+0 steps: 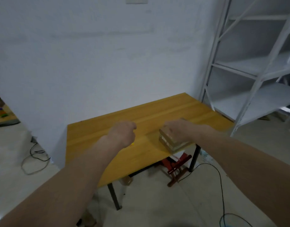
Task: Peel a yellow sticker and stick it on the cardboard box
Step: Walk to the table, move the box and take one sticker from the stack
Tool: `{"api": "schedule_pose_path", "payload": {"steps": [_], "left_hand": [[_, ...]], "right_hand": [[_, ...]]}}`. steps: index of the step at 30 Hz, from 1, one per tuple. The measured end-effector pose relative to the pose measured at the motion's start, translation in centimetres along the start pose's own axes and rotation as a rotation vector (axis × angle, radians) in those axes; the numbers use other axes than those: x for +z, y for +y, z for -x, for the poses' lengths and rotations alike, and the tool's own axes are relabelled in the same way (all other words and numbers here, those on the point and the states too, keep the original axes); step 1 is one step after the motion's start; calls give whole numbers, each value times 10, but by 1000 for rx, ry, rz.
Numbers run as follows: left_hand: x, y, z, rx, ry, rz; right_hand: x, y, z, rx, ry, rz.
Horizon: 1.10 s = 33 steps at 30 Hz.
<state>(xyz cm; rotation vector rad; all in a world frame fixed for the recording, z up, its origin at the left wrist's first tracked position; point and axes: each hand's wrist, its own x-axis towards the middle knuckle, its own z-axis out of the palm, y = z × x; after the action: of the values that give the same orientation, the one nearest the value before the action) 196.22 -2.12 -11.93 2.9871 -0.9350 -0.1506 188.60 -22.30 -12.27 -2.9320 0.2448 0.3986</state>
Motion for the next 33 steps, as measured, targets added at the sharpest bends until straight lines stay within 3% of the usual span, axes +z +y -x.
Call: {"api": "schedule_pose_path", "payload": {"steps": [13,19,24,33], "left_hand": [[19,54,-184,115,-88,60],[21,37,-250,115,8,147],[27,30,-292,100,-47,143],[46,29,-330,12,42,158]], "right_hand": [[-30,89,-125,-2,-43,-36],[-43,108,-183,-26,-46,-2],[-44,122,-228,-70,-83,9],[-31,144,-292,-330,-30,132]]}}
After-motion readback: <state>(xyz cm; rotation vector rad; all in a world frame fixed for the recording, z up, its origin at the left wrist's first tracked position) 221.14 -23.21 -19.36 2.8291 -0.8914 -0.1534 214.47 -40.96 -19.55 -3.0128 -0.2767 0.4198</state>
